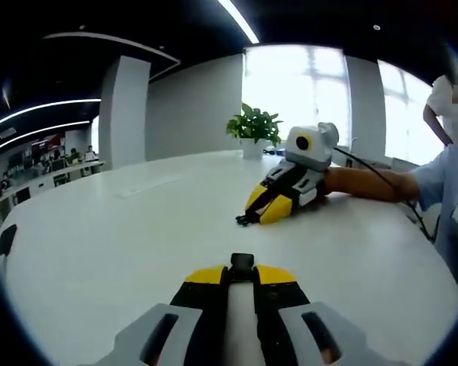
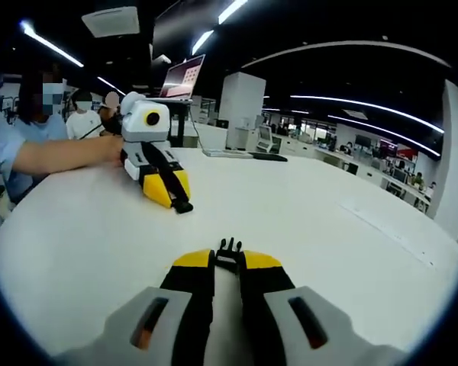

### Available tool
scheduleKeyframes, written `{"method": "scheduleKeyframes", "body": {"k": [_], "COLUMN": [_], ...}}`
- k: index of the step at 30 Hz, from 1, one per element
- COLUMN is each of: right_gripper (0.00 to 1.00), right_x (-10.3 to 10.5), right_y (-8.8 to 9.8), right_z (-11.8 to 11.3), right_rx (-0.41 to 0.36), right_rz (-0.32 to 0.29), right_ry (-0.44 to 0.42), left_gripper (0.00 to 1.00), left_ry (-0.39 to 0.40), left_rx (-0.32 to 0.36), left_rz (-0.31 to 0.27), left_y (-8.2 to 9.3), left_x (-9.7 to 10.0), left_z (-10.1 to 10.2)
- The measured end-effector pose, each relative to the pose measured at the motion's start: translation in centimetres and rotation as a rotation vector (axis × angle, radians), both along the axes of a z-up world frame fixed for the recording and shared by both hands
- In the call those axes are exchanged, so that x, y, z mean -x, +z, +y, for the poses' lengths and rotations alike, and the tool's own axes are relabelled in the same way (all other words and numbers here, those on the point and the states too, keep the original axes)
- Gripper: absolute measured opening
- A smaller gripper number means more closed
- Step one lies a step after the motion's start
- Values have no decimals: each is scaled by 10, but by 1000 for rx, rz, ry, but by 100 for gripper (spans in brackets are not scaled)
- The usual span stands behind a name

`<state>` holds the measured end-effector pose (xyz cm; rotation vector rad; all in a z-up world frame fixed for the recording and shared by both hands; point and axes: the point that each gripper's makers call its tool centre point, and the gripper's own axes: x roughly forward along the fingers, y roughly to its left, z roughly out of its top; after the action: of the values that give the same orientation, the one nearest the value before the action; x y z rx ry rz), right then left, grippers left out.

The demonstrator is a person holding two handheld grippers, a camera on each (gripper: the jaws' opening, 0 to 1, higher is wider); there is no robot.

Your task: Snap the two parts of the plastic buckle together until the buckle closes and remains connected.

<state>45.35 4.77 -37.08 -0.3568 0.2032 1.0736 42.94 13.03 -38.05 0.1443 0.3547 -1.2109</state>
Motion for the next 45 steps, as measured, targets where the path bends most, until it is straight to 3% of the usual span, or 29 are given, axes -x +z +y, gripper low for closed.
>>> {"method": "scheduleKeyframes", "body": {"k": [10, 19, 45], "right_gripper": [13, 13, 13], "right_x": [23, 50, 58], "right_y": [-1, -2, -2], "right_z": [14, 30, 36], "right_rx": [-6, -8, -18], "right_rz": [14, 4, 32], "right_ry": [108, 233, 303], "left_gripper": [12, 12, 12], "left_ry": [-73, -155, -205], "left_rx": [-2, 2, 10], "left_rz": [-4, -1, 17], "left_y": [2, 1, -1], "left_x": [7, 29, 36], "left_z": [-4, -12, -13]}}
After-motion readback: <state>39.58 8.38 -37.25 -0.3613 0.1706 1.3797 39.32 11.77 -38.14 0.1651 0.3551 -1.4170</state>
